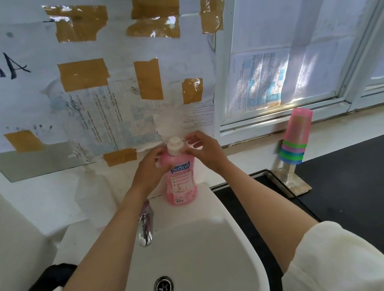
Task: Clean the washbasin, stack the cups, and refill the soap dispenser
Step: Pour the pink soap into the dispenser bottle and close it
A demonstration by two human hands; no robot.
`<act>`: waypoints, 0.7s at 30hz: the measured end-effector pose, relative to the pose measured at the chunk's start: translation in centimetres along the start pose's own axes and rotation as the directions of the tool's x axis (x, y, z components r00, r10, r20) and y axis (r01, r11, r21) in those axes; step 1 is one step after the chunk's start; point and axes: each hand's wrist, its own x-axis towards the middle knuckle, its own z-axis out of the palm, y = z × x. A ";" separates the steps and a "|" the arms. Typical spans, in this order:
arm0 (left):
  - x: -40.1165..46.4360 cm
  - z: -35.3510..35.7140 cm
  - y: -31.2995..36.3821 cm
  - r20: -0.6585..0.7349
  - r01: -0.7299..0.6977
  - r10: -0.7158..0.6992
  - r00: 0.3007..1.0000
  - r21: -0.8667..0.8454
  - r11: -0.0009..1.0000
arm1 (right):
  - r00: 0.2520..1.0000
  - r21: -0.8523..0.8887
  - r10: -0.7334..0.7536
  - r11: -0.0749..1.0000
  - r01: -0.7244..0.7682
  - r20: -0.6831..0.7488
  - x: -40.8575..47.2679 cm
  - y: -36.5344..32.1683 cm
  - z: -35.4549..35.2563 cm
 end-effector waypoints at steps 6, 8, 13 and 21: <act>0.1 0.7 1.3 -0.025 -0.014 0.015 1.000 0.058 0.998 | 1.000 -0.080 -0.024 0.996 0.024 -0.002 0.6 -1.8 1.0; 0.3 0.8 1.1 -0.037 -0.028 0.031 0.999 0.081 0.996 | 0.999 -0.108 -0.035 0.993 0.035 0.006 0.8 -2.0 1.4; 0.5 0.8 0.7 -0.083 -0.018 0.026 0.996 0.099 0.995 | 0.999 -0.138 -0.035 0.990 0.034 -0.004 1.3 -1.6 1.9; 1.2 1.0 -0.2 -0.097 0.019 -0.013 0.995 0.051 0.999 | 0.991 -0.085 -0.087 0.992 0.096 0.104 1.7 -1.5 1.0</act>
